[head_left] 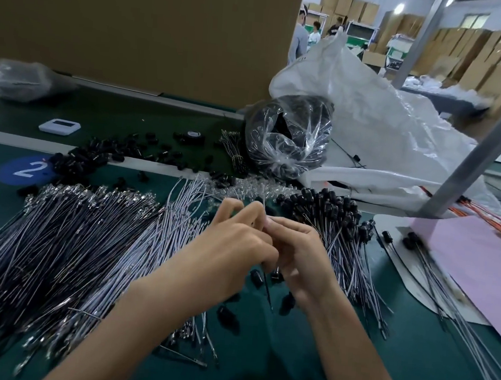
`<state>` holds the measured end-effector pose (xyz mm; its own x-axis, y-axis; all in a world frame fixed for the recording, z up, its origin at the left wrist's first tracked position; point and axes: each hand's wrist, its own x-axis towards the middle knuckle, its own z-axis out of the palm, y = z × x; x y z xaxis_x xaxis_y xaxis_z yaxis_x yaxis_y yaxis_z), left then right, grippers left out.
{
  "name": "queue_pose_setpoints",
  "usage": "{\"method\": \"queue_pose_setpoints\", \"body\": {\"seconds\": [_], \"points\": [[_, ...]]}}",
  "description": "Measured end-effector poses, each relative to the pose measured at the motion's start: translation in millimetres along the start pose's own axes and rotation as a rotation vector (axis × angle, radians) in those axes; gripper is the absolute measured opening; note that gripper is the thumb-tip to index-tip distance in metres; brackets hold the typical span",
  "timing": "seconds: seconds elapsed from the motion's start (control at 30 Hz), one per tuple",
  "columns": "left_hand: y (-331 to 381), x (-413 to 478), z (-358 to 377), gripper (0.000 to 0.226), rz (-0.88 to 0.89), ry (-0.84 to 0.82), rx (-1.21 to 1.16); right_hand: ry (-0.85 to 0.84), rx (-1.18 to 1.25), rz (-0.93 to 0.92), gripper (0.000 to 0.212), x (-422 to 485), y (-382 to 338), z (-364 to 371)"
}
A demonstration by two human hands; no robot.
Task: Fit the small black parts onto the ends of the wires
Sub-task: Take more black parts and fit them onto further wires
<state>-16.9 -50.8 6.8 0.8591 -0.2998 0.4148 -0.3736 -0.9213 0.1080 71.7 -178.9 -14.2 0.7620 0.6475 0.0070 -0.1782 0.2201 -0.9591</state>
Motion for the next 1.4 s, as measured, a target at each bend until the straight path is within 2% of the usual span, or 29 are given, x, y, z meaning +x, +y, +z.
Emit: {"method": "queue_pose_setpoints", "body": {"seconds": [0.17,0.23,0.27,0.37,0.43,0.5,0.63,0.73,0.87,0.97,1.4], "points": [[2,3,7,0.032,0.058,-0.023,0.011,-0.082,-0.025,0.091,0.018,-1,1,-3],[3,3,8,0.033,0.061,-0.021,0.006,-0.097,-0.007,0.116,0.009,-1,2,-4],[4,3,8,0.032,0.069,-0.001,0.003,-0.101,0.016,0.116,0.005,0,3,-4],[7,0,6,0.03,0.055,0.123,-0.084,-0.024,0.102,0.05,0.011,2,1,-3],[0,-2,3,0.035,-0.056,0.257,-0.162,0.121,0.055,-0.046,0.013,3,-1,-5],[-15,1,1,0.037,-0.277,0.336,-0.207,0.252,-0.024,-0.137,0.009,4,-2,-9],[-70,11,10,0.033,-0.729,0.134,-0.117,0.406,-0.123,-0.228,0.006,4,-1,-12],[-105,24,17,0.026,-0.882,0.032,-0.153,0.438,-0.191,-0.251,0.005,5,2,-13],[-105,44,25,0.016,-0.738,-0.12,-0.295,0.457,-0.231,-0.269,0.005,7,4,-14],[-94,48,34,0.019,-0.663,-0.205,-0.237,0.467,-0.236,-0.276,0.005,8,4,-15],[-66,52,47,0.007,-0.771,-0.237,-0.129,0.402,-0.317,-0.283,0.006,8,7,-14]]}}
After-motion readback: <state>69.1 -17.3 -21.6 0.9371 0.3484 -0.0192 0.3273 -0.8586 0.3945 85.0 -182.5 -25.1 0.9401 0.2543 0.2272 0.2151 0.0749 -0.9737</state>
